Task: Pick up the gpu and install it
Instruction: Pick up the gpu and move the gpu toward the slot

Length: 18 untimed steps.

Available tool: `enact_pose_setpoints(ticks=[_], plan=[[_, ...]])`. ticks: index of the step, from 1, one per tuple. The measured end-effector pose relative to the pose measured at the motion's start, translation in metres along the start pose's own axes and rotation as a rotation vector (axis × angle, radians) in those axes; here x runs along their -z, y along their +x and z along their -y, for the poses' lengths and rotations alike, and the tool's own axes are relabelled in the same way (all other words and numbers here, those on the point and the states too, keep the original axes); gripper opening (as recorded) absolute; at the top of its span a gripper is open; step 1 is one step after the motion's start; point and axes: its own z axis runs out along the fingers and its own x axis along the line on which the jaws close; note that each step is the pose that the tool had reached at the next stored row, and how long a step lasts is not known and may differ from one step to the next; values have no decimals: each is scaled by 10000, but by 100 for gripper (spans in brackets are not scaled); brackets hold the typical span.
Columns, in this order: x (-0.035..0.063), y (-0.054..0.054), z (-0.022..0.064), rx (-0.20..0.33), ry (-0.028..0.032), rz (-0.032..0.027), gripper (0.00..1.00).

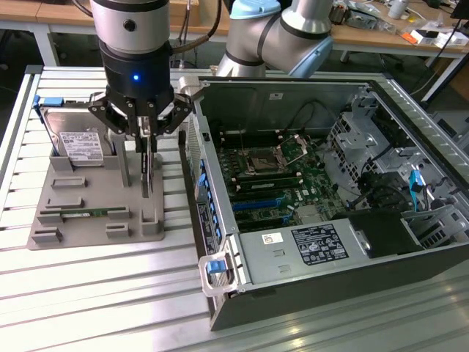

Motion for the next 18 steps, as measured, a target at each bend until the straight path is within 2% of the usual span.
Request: enact_pose_setpoints(ticks=[18], plan=[[269,-7,-12,1,0,0,26]])
